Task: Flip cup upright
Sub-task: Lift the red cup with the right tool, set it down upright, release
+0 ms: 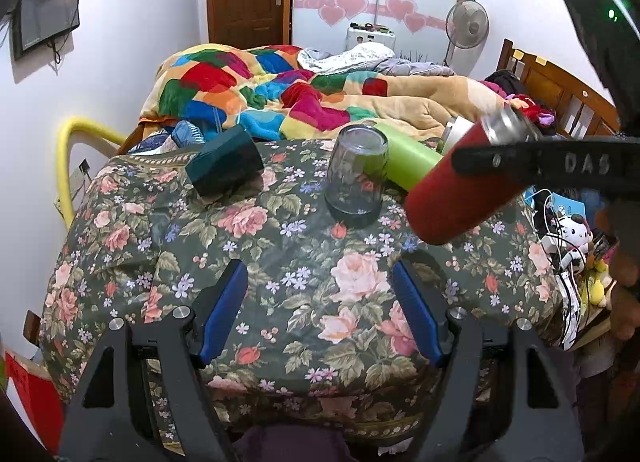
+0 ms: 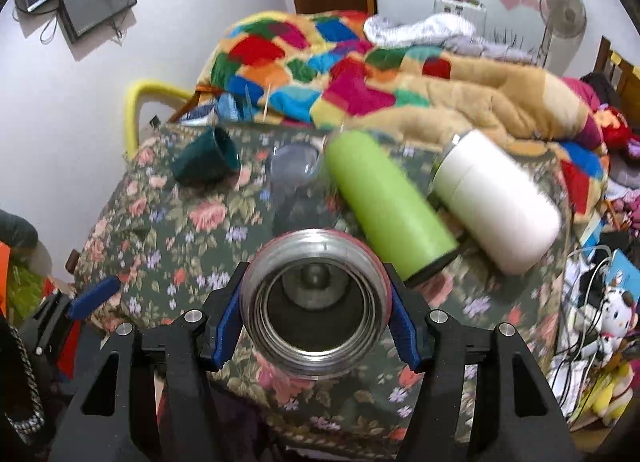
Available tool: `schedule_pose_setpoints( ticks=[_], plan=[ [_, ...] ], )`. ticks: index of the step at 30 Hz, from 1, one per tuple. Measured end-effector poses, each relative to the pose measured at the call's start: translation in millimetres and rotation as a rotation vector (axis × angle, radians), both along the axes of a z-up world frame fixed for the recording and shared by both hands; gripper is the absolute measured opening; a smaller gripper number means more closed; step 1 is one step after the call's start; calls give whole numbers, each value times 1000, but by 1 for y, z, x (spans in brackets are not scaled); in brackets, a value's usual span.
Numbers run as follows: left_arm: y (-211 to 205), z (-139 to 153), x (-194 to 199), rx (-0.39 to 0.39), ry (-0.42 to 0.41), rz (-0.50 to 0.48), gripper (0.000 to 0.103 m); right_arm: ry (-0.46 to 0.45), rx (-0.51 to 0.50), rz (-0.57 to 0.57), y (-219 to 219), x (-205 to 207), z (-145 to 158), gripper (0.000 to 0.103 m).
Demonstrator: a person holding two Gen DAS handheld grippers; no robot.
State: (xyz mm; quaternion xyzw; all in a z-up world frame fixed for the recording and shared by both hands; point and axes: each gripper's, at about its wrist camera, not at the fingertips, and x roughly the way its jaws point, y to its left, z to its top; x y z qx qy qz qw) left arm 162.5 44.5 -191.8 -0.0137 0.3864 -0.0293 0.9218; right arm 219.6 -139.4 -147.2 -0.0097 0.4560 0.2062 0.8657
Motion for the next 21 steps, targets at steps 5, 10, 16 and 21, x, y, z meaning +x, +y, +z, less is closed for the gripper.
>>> schedule_pose_setpoints(
  ticks=[5,10,16,21],
  plan=[
    [-5,0,5,4,2,-10,74,-31,-12,6,-1,3,4,59],
    [-8,-5,10,0,20,-18,74,-30,-53,25,3,-2,-9,59],
    [-10,-11,15,1,40,-28,74,2,-84,40,7,0,-28,59],
    [-9,-14,18,1,52,-26,74,25,-91,46,7,-1,-37,59]
  ],
)
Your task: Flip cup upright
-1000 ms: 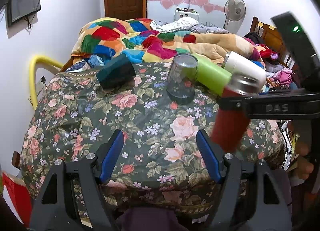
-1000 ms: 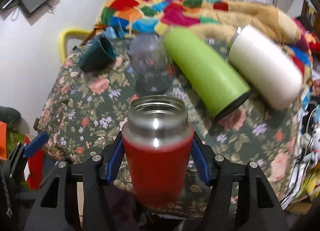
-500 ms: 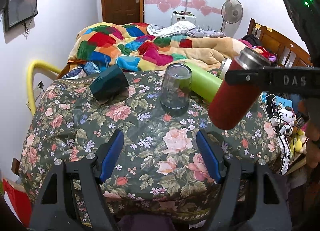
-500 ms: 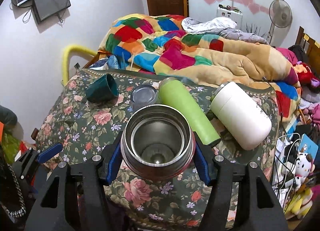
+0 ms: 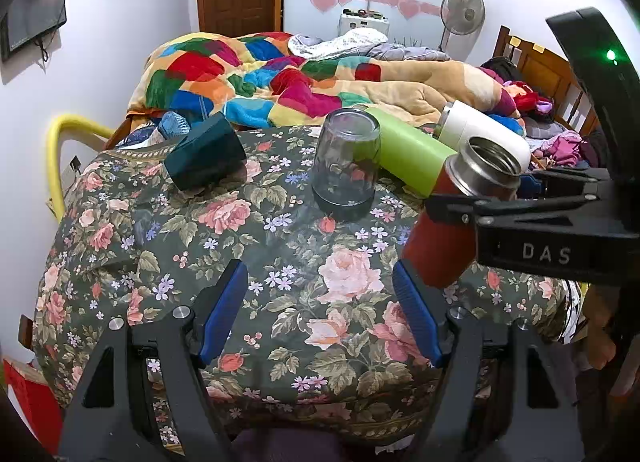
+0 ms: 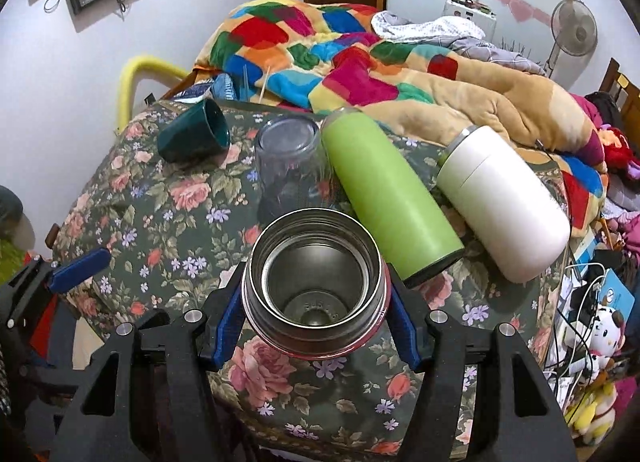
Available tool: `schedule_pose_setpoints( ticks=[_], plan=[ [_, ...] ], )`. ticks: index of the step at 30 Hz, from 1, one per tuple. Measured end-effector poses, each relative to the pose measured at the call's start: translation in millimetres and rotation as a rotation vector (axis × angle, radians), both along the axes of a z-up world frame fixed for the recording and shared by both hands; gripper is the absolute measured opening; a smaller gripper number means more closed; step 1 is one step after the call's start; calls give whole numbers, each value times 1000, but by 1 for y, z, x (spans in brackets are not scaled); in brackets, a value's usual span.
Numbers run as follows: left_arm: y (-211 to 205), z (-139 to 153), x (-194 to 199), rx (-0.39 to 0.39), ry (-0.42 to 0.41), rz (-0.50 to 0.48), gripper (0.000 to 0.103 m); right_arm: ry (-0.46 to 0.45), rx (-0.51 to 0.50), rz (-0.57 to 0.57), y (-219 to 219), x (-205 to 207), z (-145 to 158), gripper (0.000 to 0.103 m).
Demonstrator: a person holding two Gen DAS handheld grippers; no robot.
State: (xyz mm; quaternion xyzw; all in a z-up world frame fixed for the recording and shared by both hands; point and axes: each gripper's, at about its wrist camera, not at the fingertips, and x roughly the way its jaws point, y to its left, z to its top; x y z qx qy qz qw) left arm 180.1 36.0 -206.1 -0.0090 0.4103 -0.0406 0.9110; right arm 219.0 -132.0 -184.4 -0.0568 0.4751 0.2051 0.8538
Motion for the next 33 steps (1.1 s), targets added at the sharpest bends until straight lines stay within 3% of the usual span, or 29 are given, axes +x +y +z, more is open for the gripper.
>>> schedule_pose_setpoints(
  ticks=[10,13,20,25,33],
  plan=[
    [1,-3,-3,9,19,8,74,4,-19,23,2,-6,-3,61],
    [1,1,-8,8,13,11,74,9,-17,19,2,-9,-3,72],
    [-2,28,-24,-8,-32,12,74,-29,23,26,-12,-32,20,72],
    [-8,67,-43,-25,-129,6,74,-164,60,5,-33,-66,66,72],
    [-23,150,-100,-37,-384,-14,75,-448,178,-53,-72,-132,151,72]
  ],
)
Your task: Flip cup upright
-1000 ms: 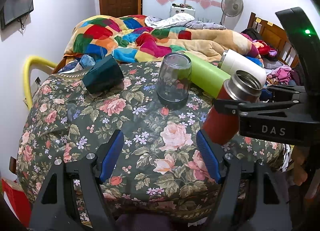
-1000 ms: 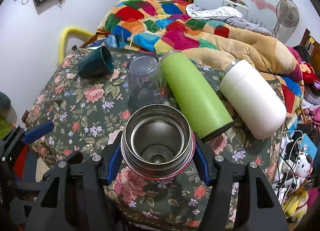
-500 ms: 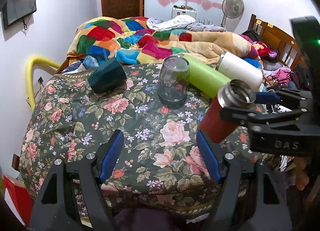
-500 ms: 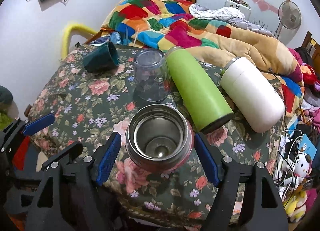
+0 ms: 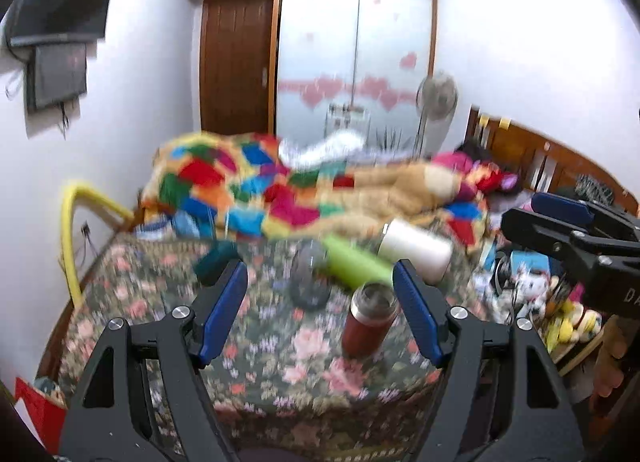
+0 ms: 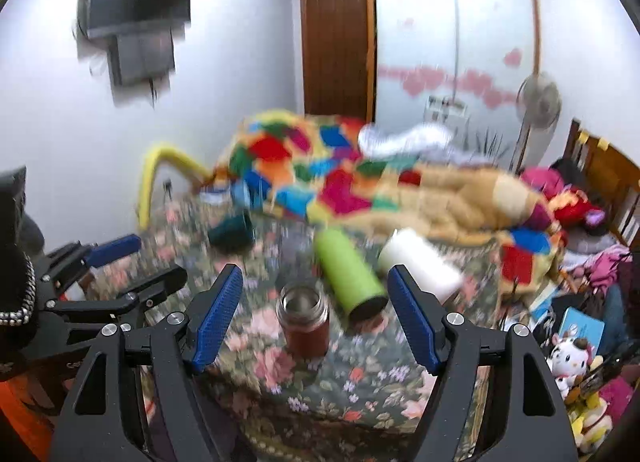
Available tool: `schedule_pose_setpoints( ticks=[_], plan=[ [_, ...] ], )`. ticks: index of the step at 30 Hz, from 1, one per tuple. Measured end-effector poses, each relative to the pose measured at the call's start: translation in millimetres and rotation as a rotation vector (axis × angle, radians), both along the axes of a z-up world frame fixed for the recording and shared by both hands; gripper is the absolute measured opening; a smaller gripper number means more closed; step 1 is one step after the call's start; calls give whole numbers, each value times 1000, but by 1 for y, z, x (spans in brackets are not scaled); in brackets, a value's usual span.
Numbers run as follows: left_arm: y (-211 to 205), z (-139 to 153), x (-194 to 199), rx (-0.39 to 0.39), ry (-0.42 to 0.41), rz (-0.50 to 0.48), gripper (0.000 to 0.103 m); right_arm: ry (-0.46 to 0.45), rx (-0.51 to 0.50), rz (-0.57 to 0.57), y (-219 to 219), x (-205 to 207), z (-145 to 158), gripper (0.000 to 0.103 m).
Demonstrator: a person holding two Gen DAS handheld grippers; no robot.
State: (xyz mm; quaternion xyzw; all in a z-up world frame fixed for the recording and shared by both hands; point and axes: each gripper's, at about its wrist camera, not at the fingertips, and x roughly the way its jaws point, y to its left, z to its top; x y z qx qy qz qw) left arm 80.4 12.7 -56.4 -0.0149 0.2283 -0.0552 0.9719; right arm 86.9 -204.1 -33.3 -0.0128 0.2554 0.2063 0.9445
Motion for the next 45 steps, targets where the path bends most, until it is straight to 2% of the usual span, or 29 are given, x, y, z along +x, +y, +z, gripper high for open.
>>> schedule_pose_setpoints(
  ticks=[3,7,14,15,16,23,45],
  plan=[
    [-3,28,-25,-4,-109,6,82,-88,59,-16,-12,-25,23,72],
    [-6,54,-55,-11,-218,7,84,-204,113,-38,-21,-56,47,72],
    [-14,71,-97,-4,-347,50,94,-279,163,-71,-23,-78,51,74],
    [-16,70,-101,4,-358,64,98,-283,162,-77,-23,-80,49,75],
    [-17,69,-103,11,-364,75,103,-288,161,-87,-20,-81,47,78],
    [-24,60,-112,33,-350,108,103,-305,120,-133,-20,-92,36,103],
    [-22,54,-111,28,-324,109,103,-286,102,-133,-27,-104,30,103]
  ],
)
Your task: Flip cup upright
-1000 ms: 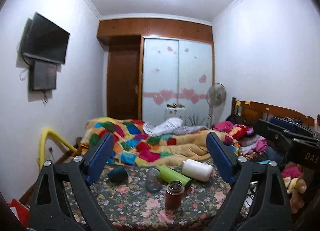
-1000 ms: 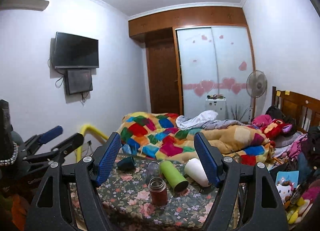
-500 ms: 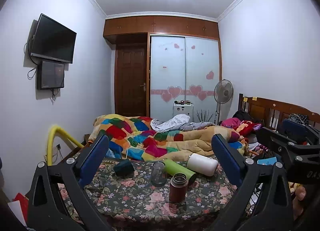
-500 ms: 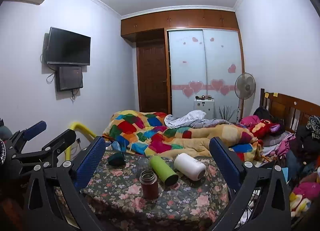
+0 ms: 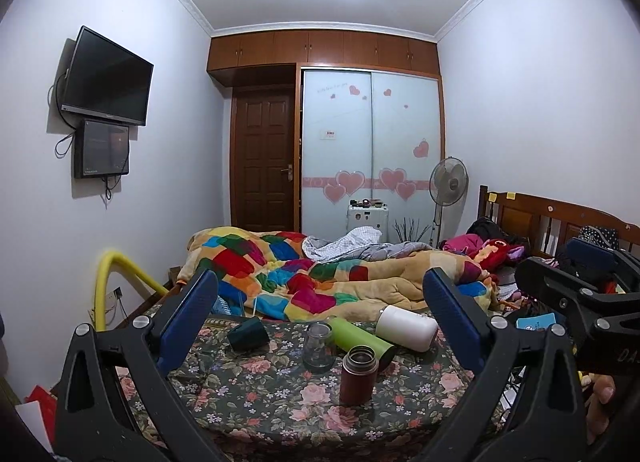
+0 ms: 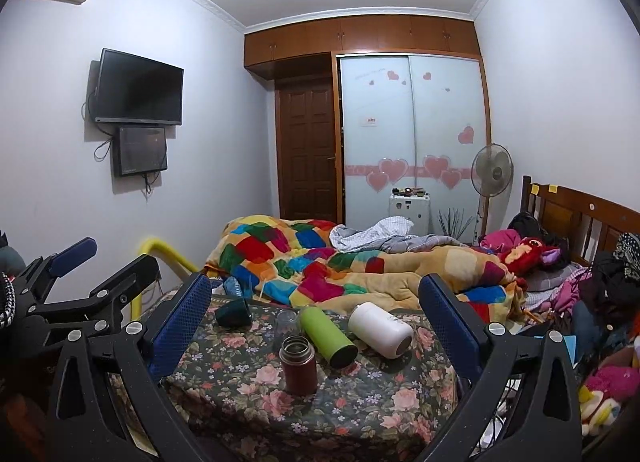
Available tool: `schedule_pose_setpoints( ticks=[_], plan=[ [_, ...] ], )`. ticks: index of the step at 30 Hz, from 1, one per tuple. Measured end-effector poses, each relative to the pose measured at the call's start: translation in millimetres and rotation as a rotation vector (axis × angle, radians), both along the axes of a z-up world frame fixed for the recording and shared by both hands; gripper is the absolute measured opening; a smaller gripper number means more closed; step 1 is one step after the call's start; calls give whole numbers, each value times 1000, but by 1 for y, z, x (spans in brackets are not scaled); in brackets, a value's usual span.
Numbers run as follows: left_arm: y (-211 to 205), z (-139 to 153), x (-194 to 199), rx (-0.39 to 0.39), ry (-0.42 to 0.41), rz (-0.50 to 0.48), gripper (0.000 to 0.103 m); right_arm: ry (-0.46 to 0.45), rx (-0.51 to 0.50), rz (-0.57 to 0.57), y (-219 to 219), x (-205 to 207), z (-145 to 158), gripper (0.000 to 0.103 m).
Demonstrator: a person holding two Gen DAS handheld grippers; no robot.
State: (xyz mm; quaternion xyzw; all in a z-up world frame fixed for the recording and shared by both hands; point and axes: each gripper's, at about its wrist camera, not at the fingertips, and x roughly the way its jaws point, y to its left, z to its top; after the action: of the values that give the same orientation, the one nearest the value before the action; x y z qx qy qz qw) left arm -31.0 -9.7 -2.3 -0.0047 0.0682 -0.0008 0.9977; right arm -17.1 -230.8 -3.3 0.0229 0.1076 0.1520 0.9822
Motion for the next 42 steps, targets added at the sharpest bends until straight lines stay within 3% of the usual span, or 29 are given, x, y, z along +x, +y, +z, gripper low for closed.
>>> schedule_pose_setpoints(
  ticks=[42],
  plan=[
    [5,-8,12,-12,41,8,103,20,-8,1,0,0,-2,103]
  ],
)
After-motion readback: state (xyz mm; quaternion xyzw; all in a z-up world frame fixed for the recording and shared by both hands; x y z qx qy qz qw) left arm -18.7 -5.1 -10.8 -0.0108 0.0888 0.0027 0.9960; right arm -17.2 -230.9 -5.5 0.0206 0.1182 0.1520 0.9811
